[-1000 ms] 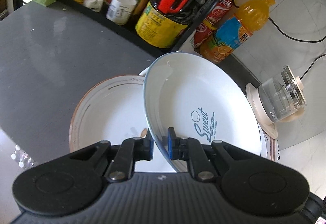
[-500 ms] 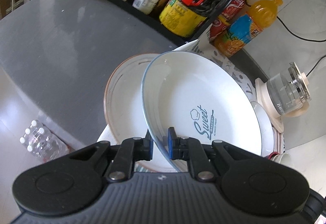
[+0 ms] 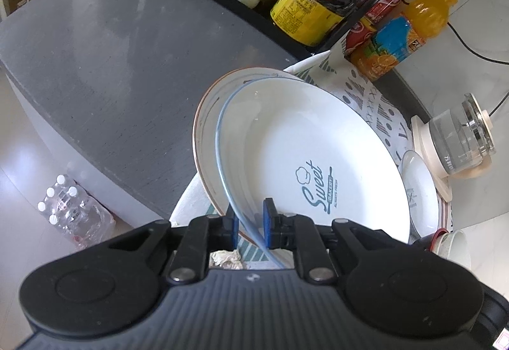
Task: Organize plates and bowls
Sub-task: 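Lift the 'Sweet' plate with both grippers and lower it onto the flower-pattern plate, then open both grippers and withdraw them from the plate stack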
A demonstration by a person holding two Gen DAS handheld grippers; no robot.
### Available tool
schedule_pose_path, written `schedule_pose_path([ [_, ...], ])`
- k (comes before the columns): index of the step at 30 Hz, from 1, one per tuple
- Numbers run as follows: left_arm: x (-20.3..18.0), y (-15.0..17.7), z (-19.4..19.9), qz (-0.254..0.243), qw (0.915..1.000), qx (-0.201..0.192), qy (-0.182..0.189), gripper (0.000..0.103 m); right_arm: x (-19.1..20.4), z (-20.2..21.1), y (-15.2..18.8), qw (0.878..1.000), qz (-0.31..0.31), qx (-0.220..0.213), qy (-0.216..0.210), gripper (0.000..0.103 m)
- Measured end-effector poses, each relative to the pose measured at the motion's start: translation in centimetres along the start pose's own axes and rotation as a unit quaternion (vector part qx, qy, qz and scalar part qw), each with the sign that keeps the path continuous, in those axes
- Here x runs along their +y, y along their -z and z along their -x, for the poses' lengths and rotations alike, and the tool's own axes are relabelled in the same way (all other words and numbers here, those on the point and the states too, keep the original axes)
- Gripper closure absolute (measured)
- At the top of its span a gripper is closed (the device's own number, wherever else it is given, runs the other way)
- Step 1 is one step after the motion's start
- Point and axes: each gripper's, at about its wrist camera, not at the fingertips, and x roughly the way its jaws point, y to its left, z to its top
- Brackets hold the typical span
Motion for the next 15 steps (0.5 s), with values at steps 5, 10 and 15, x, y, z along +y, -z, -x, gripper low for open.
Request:
schedule_pose_path([
  [5,-0.3,-0.4,-0.8,-0.009,0.9999,0.011,-0.002,0.089,0.1,-0.5,-0.2,1.000,0.001,0.003,0.011,0.091],
  [10,-0.7,-0.9,-1.8,-0.014,0.9994,0.032,-0.007,0.089,-0.1,-1.1,-0.5,1.000,-0.013,0.007,0.024,0.090],
  [15,-0.8,-1.5,-2.4,-0.020,0.9989,0.041,-0.014,0.087,0.1,-1.6,-0.7,0.999,-0.014,0.010,0.028,0.091],
])
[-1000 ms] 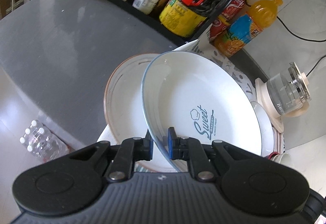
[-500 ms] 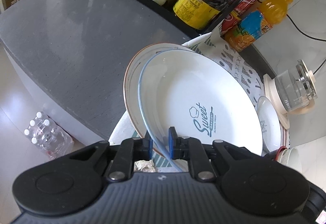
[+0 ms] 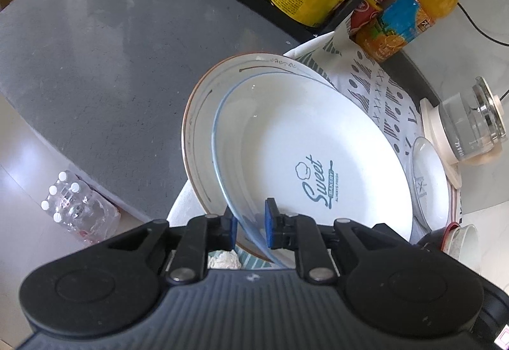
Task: Organize plates and bowls
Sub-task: 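Open both grippers and withdraw them from the plate stack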
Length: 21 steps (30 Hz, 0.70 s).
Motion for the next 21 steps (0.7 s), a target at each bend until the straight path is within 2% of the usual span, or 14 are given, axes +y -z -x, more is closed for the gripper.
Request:
schedule_pose_path([
  [8,0.2,-1.8,-0.3,-0.023,0.9991,0.031,-0.016,0.086,0.7,-0.9,-0.3,1.000,0.007,0.010,0.012,0.091],
  [12,0.3,-3.0,0.9,-0.044,0.9979,0.026,-0.040,0.085,0.7,-1.2,-0.5,1.000,0.003,0.015,0.018,0.094],
  [13,0.3,-3.3,1.2,-0.048,0.9975,0.025,-0.046,0.079,0.7,-1.2,-0.6,1.000,0.004,0.015,0.019,0.094],
  [16,0.5,-4.1,1.5,-0.055,0.9961,0.016,-0.067,0.074,0.8,-1.3,-0.8,1.000,0.009,0.015,0.022,0.094],
  [21,0.9,-5.0,1.0,-0.050,0.9964,0.017,-0.067,0.073,0.6,-1.9,-0.7,0.999,0.005,0.022,0.029,0.094],
])
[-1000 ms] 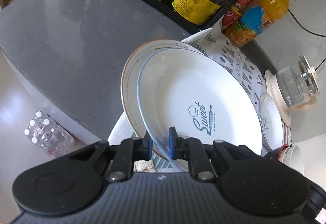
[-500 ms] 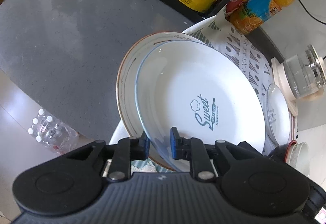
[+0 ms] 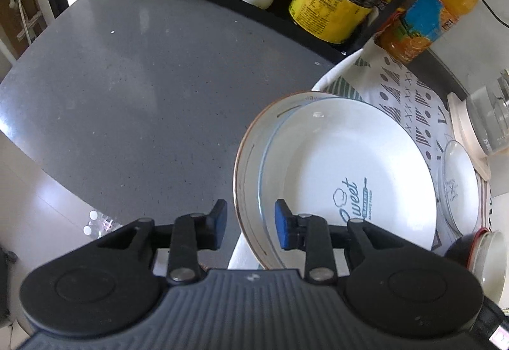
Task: Organize plates and bowls
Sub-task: 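Open both grippers and withdraw them from the plate stack, then move both grippers to the white 'Bakery' plate beside the kettle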
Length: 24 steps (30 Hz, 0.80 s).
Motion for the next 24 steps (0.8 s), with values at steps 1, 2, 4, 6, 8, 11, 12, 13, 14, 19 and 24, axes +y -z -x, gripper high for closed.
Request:
schedule_pose_path([
  [1,-0.1,-0.2,-0.2,-0.002,1.0000,0.000,-0.002,0.073,0.0,0.0,0.0,1.000,0.000,0.000,-0.001,0.094],
  [2,-0.1,-0.3,-0.4,-0.004,1.0000,0.001,-0.005,0.073,0.0,-0.1,-0.1,1.000,0.000,0.001,-0.001,0.094],
  [4,-0.2,-0.6,-0.9,-0.005,0.9999,0.003,-0.008,0.073,0.1,-0.2,-0.3,1.000,-0.001,0.003,0.001,0.093],
  [6,-0.2,-0.8,-1.2,-0.006,0.9999,0.002,-0.011,0.073,0.3,-0.5,-0.5,1.000,-0.001,0.007,0.004,0.093],
  [8,0.0,-0.9,-1.5,-0.008,0.9999,0.001,-0.014,0.070,0.4,-0.8,-0.7,1.000,0.001,0.012,0.005,0.092],
  [11,0.2,-1.2,-1.8,-0.016,0.9996,-0.005,-0.022,0.065,0.6,-1.7,-1.1,0.999,0.006,0.035,0.002,0.091],
  [12,0.4,-1.4,-1.9,-0.015,0.9995,-0.007,-0.027,0.063,0.6,-1.8,-1.2,0.999,0.006,0.039,0.004,0.090],
  [13,0.7,-1.5,-1.9,-0.012,0.9994,-0.009,-0.032,0.061,0.8,-1.8,-1.3,0.999,0.006,0.038,0.005,0.089],
  [14,1.0,-1.6,-1.9,-0.005,0.9993,-0.010,-0.035,0.060,0.9,-1.7,-1.5,0.999,0.009,0.038,0.004,0.088],
  [19,1.0,-2.4,-1.8,-0.004,0.9990,-0.004,-0.044,0.059,1.6,-1.2,-2.6,0.999,0.030,0.034,0.005,0.084],
  [24,0.1,-3.5,-0.9,-0.008,0.9988,-0.015,-0.045,0.059,1.4,-0.4,-3.8,1.000,0.018,0.021,-0.003,0.081],
])
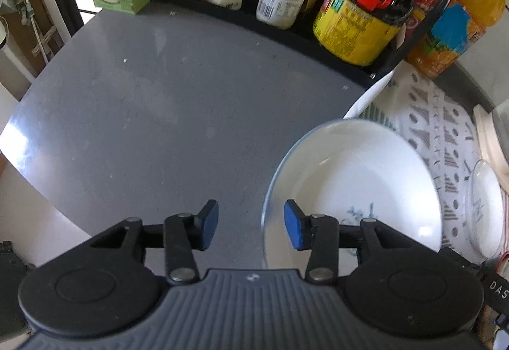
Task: Organize plates and bowls
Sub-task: 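Move both grippers to the white 'Bakery' plate beside the kettle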
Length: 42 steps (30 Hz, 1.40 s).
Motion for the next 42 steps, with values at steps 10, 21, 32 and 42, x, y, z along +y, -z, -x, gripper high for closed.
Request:
schedule_pose_path([
  [10,-3.5,-2.5,2.4,-0.028,0.9989,-0.027,0.024,0.045,-1.5,2.6,-3.4,0.999,-0.016,-0.036,0.017,0.052],
  [21,-10.2,-2.9,2.2,-0.074,0.9941,-0.017,0.077,0.036,-3.8,5.6,-6.3,0.996,-0.033,-0.076,0.041,0.025],
  [32,-16.7,-2.7,0.9,-0.126,0.9834,0.000,0.130,0.036,-9.8,7.0,-7.7,0.985,-0.120,-0.094,0.075,0.025],
  [42,-22.9,-3.9,-1.8,-0.169,0.9704,0.038,0.169,0.036,-15.4,6.7,-9.5,0.969,-0.206,-0.087,0.103,0.030],
])
